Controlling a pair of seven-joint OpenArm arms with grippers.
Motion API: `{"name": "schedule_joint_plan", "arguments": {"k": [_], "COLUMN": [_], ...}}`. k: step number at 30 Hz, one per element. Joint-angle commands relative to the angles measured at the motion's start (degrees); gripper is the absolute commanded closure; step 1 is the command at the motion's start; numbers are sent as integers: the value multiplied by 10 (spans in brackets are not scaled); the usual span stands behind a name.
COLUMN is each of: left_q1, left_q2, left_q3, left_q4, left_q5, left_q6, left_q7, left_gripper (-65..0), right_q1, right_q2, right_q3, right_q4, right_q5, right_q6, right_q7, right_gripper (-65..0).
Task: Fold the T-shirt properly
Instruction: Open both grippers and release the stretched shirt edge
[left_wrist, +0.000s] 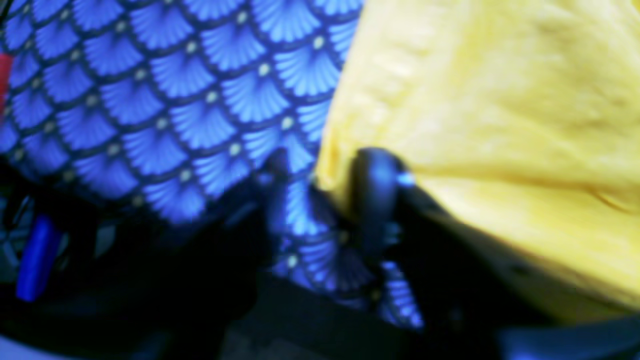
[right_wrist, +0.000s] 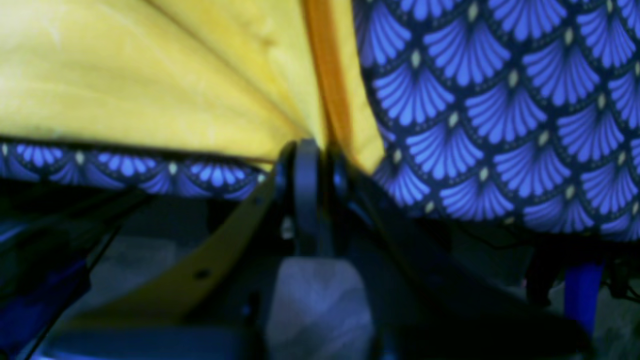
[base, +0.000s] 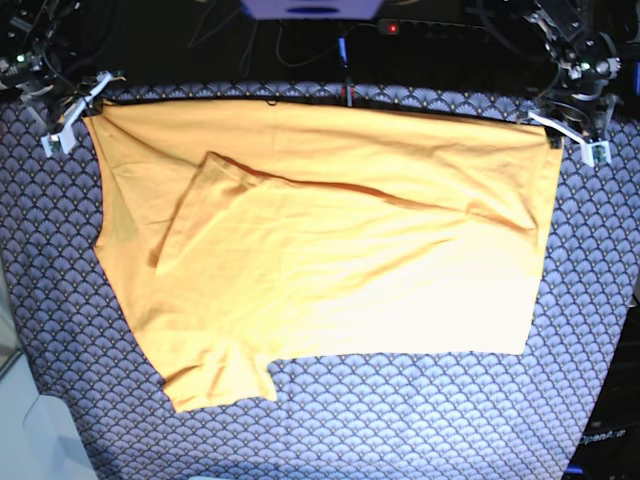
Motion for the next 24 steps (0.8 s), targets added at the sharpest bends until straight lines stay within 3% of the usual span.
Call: {"name": "schedule_joint_plan", "arguments": {"k": [1, 10, 17, 21, 24], "left_q1": [2, 4, 1, -16, -21], "left_q2": [-4, -4, -5, -4, -4], "left_q3": [-2, -2, -17, -50, -63], "left_q4": [10, 10, 11, 11, 11], "left_q5": [6, 6, 5, 5, 5], "left_q6": [2, 2, -1, -70, -72], "left_q7": [4, 4, 3, 3, 5], "left_gripper": [-263, -271, -279, -409, -534], "right_q1": [-2, -5, -2, 10, 15], "right_q2": [8, 8, 8, 10, 10], "right_q3": [5, 6, 66, 88, 108], "right_q4": [6, 6, 7, 9, 9], "right_q5": [0, 0, 0, 0, 0], "right_q6": [-2, -2, -2, -2, -2], "right_q7": [-5, -1, 1, 1, 1], "right_gripper": [-123, -350, -378, -379, -378]}}
